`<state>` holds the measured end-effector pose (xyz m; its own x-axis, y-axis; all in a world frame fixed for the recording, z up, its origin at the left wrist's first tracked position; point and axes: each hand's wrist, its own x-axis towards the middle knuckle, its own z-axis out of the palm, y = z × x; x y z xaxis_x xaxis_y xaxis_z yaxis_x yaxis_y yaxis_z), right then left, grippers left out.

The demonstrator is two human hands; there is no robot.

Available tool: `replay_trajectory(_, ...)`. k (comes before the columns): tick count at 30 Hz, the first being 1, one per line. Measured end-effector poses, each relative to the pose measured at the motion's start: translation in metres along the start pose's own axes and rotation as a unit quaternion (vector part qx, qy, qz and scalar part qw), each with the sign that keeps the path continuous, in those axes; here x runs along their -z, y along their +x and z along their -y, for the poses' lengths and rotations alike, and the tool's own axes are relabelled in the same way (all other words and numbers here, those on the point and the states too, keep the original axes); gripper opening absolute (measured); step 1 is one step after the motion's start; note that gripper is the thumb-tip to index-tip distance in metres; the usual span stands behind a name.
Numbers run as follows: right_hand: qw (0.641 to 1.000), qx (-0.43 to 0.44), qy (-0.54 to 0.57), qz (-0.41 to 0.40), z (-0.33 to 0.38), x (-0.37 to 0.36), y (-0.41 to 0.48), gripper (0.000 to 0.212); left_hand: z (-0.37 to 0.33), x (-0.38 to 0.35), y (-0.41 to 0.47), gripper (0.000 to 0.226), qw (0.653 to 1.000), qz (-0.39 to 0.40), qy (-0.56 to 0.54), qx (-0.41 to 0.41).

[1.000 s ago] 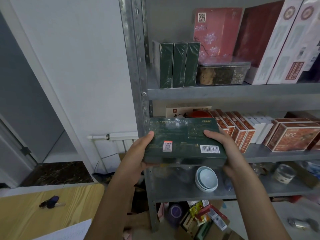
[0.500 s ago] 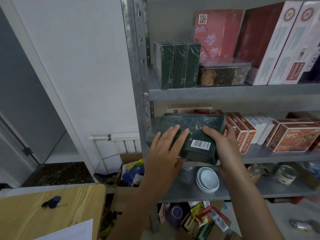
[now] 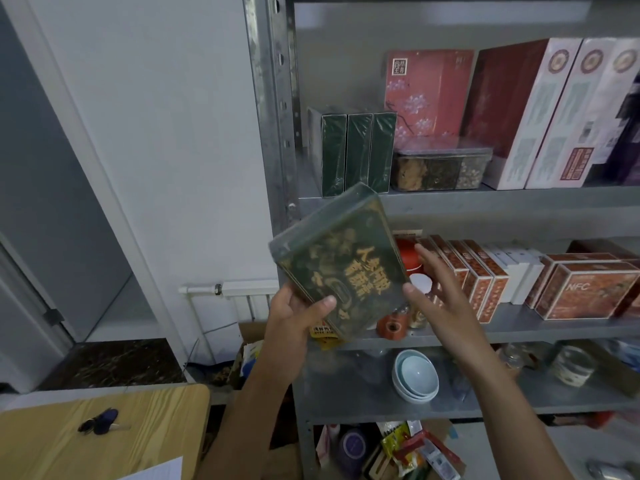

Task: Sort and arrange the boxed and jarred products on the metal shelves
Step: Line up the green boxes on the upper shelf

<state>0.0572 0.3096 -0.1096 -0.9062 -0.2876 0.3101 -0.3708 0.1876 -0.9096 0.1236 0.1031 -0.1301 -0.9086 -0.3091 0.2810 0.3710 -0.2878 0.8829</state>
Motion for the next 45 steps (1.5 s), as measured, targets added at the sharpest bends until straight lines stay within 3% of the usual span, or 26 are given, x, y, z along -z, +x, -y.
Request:
replay_trajectory(4, 0.994, 0.029, 0.061, 0.084, 0.005, 0.003, -0.008, 0.06, -0.011, -0.004, 0.009, 0.056, 0.99, 0.003, -0.128, 0.057)
replay_trajectory(8, 0.979, 0.087, 0.139, 0.12, 0.018, -0.006, -0.019, 0.082, -0.018, -0.013, 0.014, 0.058, 0.978, -0.011, -0.171, 0.123)
replay_trajectory(12, 0.977, 0.144, 0.126, 0.097, 0.031, -0.024, -0.023, 0.09, -0.024, -0.024, 0.02, 0.06, 0.96, -0.03, -0.199, 0.195)
replay_trajectory(20, 0.966, 0.248, 0.063, -0.023, 0.056, -0.033, -0.016, 0.078, -0.034, -0.038, 0.031, 0.058, 0.93, -0.032, -0.234, 0.282)
replay_trajectory(25, 0.956, 0.288, 0.017, -0.057, 0.072, -0.033, -0.008, 0.073, -0.044, -0.042, 0.036, 0.054, 0.919, -0.037, -0.264, 0.291)
replay_trajectory(33, 0.953, 0.294, -0.034, -0.058, 0.091, -0.043, -0.013, 0.077, -0.052, -0.04, 0.043, 0.055, 0.941, -0.048, -0.205, 0.266)
replay_trajectory(37, 0.939, 0.325, -0.032, -0.107, 0.097, -0.053, -0.014, 0.069, -0.055, -0.044, 0.047, 0.053, 0.974, -0.081, -0.097, 0.188)
replay_trajectory(40, 0.908, 0.386, -0.048, -0.159, 0.096, -0.058, -0.011, 0.065, -0.062, -0.043, 0.056, 0.058, 0.993, -0.083, 0.08, 0.023)
replay_trajectory(41, 0.895, 0.405, -0.051, -0.177, 0.095, -0.06, -0.009, 0.065, -0.064, -0.039, 0.06, 0.058, 0.979, -0.092, 0.173, -0.057)
replay_trajectory(42, 0.883, 0.424, -0.055, -0.193, 0.095, -0.061, -0.006, 0.065, -0.066, -0.035, 0.066, 0.054, 0.943, -0.117, 0.276, -0.143)
replay_trajectory(43, 0.872, 0.441, -0.057, -0.205, 0.094, -0.062, -0.002, 0.065, -0.069, -0.03, 0.073, 0.051, 0.89, -0.152, 0.37, -0.219)
replay_trajectory(45, 0.857, 0.465, -0.051, -0.218, 0.096, -0.065, 0.008, 0.063, -0.076, -0.019, 0.089, 0.051, 0.805, -0.214, 0.472, -0.29)
